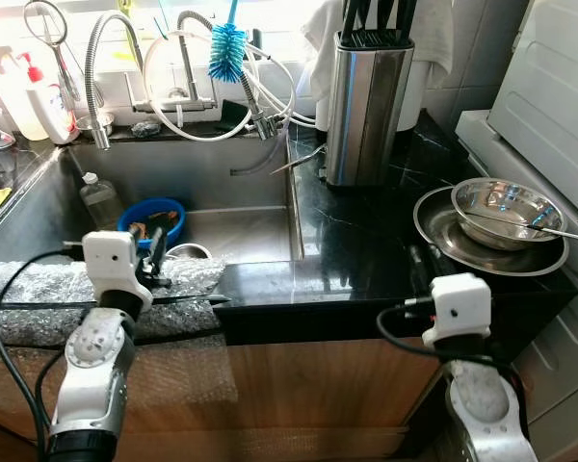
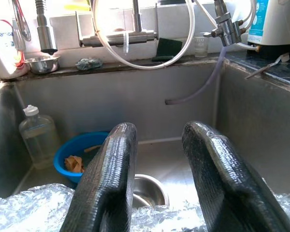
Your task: Kitchen organization
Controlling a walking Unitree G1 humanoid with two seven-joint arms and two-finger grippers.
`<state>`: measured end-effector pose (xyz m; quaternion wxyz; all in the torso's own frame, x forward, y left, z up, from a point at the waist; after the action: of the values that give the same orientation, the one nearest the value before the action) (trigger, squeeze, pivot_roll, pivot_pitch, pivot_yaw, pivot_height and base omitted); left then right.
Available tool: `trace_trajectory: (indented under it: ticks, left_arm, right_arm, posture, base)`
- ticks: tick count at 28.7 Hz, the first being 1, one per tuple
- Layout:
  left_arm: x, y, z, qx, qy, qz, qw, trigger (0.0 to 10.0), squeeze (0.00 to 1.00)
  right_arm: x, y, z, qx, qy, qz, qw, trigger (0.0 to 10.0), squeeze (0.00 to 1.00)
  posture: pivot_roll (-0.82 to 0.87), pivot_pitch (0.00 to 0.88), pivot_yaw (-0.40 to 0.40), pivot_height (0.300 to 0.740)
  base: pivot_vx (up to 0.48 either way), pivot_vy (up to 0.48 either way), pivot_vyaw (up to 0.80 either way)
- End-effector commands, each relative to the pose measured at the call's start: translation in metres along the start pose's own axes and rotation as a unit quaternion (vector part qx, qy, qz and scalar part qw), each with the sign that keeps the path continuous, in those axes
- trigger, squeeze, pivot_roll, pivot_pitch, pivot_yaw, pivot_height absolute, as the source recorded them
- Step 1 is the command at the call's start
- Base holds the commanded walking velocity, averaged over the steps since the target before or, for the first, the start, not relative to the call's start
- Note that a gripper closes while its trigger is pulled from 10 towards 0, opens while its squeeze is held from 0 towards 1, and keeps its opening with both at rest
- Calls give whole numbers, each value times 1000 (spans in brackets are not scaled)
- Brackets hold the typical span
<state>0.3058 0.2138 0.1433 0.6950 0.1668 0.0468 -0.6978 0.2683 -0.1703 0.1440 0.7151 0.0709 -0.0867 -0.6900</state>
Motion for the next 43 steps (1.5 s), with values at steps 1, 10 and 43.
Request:
trace_trajectory:
  ticks: [1,10,43]
  left_arm:
    - [1,1,4,3,-2,0,1000,10000,0]
    - [12,7,6,-3,-9,-15,1000,10000,0]
    - [23,8,2,-31,-13,-47,998,10000,0]
  right_arm:
    - [1,6,12,9,16,-9,1000,10000,0]
    - [-8,29,39,-6,42,14,999,10000,1000]
    - [17,55,45,-242,112,-75,961,10000,0]
  posture:
    - [-87,0,42,740]
    - [-93,0,41,740]
    - [-87,0,33,740]
  base:
    - [0,0,0]
    - [0,0,0]
    - [0,0,0]
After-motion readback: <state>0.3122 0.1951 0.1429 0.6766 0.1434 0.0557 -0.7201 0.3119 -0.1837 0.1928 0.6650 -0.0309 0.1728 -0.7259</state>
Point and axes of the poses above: a point about 5 cm out from each wrist's last joint towards the gripper, its own y axis pointing out of the wrist towards the gripper, its own z axis along the axis of the wrist's last joint, x = y × z, the point moved 1 cm from there along y, pointing out of the wrist towards the gripper, and after that the axes turned 15 degrees about y, right-handed, at the moved point
